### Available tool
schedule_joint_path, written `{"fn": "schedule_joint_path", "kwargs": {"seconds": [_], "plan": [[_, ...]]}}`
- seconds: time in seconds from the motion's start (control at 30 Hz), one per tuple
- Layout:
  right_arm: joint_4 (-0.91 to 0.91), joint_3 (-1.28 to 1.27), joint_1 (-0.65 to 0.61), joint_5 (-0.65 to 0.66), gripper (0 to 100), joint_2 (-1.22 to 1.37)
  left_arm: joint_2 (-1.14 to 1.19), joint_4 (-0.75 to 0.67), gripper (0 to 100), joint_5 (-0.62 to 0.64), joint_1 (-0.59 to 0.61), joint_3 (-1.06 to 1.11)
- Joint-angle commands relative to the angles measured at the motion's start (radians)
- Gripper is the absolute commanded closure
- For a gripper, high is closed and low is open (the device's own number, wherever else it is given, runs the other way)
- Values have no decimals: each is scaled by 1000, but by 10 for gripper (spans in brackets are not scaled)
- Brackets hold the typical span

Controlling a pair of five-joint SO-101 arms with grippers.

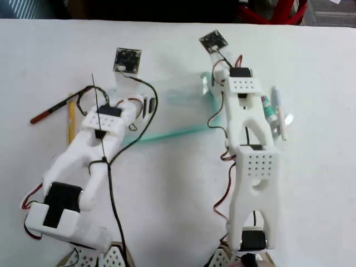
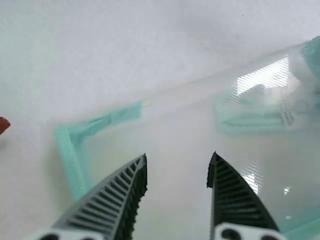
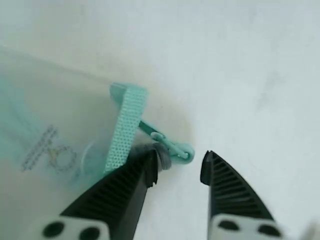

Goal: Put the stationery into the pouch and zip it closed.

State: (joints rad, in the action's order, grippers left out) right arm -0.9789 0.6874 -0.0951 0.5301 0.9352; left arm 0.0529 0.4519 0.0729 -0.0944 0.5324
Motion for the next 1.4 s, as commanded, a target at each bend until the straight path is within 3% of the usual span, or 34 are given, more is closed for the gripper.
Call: {"fn": "schedule_joint_path", "kwargs": {"seconds": [0.0, 0.17, 0.87, 1.23, 1.37], "plan": [[7, 69, -28, 25, 843, 48, -41, -21, 797, 3, -13, -8], [-127, 193, -28, 34, 840, 51, -41, -21, 797, 3, -13, -9], [-246, 342, -94, -48, 793, 79, -39, -23, 797, 3, -12, -8], [-476, 591, -74, -6, 793, 31, -39, -23, 797, 3, -12, -6], [-453, 692, -71, -35, 793, 71, -39, -23, 797, 3, -12, -5]]}}
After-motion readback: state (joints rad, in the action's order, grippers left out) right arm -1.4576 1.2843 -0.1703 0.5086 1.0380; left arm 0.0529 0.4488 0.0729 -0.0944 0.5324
